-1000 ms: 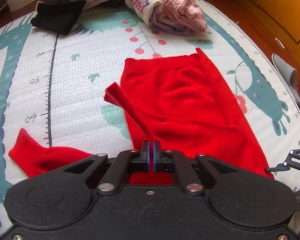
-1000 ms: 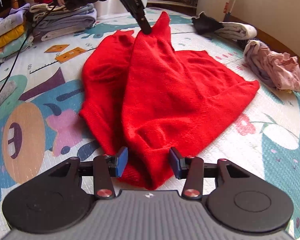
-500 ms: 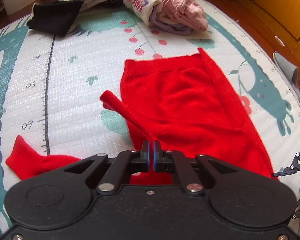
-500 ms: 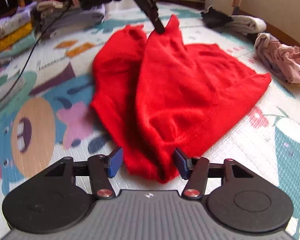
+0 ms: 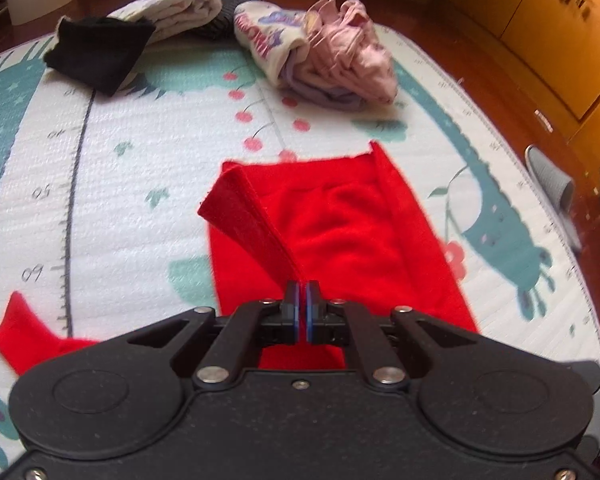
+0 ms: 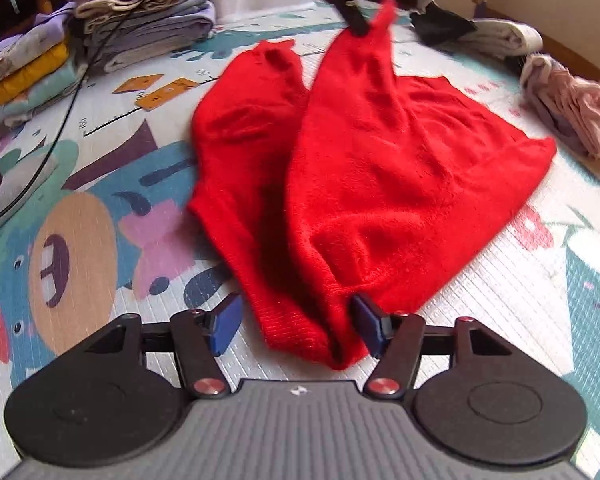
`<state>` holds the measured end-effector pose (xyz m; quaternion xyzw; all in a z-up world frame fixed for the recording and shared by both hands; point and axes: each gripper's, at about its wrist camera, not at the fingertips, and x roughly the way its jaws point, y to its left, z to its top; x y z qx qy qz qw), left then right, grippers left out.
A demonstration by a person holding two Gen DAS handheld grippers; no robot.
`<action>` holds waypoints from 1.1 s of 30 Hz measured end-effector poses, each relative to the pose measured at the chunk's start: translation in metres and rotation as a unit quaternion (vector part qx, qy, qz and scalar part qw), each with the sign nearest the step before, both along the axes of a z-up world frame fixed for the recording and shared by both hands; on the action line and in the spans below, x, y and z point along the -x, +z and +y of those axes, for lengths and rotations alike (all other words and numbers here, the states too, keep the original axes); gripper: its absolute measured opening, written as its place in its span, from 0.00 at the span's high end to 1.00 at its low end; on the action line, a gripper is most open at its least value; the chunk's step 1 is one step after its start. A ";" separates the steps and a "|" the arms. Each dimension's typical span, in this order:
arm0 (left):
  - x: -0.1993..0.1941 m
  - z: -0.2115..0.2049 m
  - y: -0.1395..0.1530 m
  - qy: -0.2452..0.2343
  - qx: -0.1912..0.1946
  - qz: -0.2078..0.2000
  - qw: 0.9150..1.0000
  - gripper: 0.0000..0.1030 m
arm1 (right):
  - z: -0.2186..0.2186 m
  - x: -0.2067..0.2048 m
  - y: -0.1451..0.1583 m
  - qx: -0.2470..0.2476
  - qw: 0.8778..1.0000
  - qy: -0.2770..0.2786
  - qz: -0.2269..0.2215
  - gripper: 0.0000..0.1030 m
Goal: Fold clothes
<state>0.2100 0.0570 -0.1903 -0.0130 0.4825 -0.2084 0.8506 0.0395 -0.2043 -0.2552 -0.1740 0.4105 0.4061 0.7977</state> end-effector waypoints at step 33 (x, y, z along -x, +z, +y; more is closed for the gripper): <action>-0.062 -0.127 -0.020 -0.003 0.037 -0.022 0.999 0.99 | -0.013 0.002 0.003 -0.023 1.000 -0.003 0.011 0.39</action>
